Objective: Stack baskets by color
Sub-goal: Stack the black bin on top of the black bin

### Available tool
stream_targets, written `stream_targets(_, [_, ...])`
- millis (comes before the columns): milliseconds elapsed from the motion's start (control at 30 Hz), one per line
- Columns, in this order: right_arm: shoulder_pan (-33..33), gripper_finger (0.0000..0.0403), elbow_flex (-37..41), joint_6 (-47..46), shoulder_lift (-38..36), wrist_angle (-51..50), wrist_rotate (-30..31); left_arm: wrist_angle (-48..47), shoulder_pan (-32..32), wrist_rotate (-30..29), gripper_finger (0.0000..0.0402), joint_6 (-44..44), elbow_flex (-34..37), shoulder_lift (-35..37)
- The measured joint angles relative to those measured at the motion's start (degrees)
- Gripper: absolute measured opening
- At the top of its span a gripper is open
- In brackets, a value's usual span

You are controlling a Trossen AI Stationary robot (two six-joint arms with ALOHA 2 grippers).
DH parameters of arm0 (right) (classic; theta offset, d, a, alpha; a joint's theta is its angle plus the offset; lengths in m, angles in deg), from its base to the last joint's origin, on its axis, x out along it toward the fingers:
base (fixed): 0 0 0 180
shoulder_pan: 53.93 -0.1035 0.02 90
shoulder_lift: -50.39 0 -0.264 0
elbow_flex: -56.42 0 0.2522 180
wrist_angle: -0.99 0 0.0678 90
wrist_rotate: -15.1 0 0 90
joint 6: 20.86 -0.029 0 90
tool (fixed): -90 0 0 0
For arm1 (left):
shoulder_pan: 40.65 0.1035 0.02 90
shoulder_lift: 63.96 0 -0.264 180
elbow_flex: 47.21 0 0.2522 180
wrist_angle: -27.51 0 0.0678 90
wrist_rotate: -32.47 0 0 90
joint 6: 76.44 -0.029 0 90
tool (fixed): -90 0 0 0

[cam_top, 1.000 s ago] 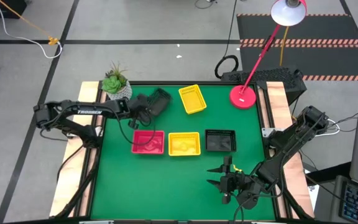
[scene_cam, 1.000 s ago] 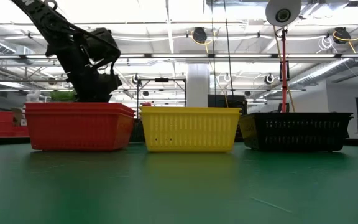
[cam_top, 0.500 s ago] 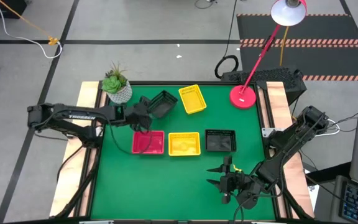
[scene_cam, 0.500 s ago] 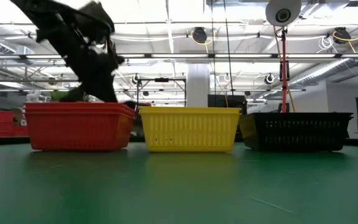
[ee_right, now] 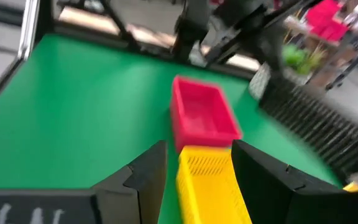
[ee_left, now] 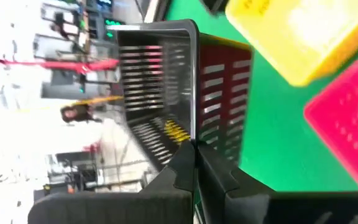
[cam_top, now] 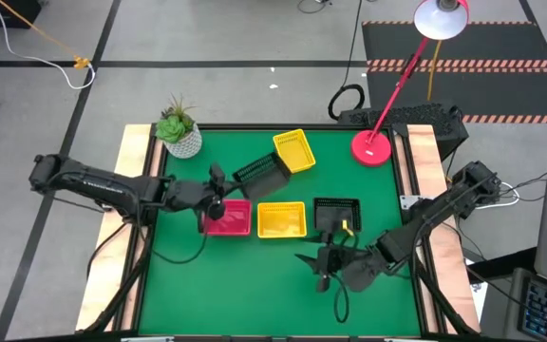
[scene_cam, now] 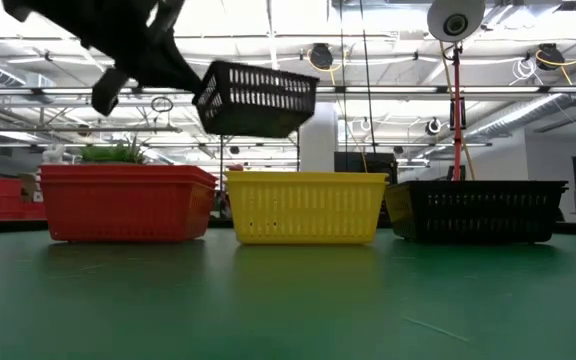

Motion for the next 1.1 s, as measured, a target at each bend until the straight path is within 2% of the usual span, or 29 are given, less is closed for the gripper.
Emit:
stream_targets(100, [2.3,0.0173,-5.9,2.8,0.4,-3.3,-1.0,2.2,-3.9,-3.9,0.0007,0.4,0.0,-1.0])
stream_targets(233, [5.5,0.0173,-15.6,3.8,3.3,-13.8,-3.1,7.0,-8.0,-8.2,0.0004,-0.4,0.0,-3.0])
stream_targets(367, [8.5,0.0173,-24.3,4.2,7.7,-23.6,-6.0,11.1,-9.8,-9.8,0.0007,-3.4,0.0,-4.9])
stream_targets(600, [12.2,0.0174,-37.1,8.4,16.2,-36.1,-8.6,11.6,-10.3,-9.9,0.0005,-3.8,0.0,-7.3])
stream_targets(767, [15.0,0.0174,-40.9,11.9,19.0,-41.1,-11.6,11.6,-10.3,-9.8,0.0008,-3.9,0.0,-7.3])
stream_targets(1000, [19.9,0.0174,-41.0,13.2,19.2,-45.0,-19.3,9.9,-10.4,-8.1,0.0007,-3.2,0.0,-7.3])
stream_targets(1100, [21.7,0.0174,-41.0,13.6,19.3,-46.6,-20.8,9.6,-10.4,-8.1,0.0004,-2.8,0.0,-7.3])
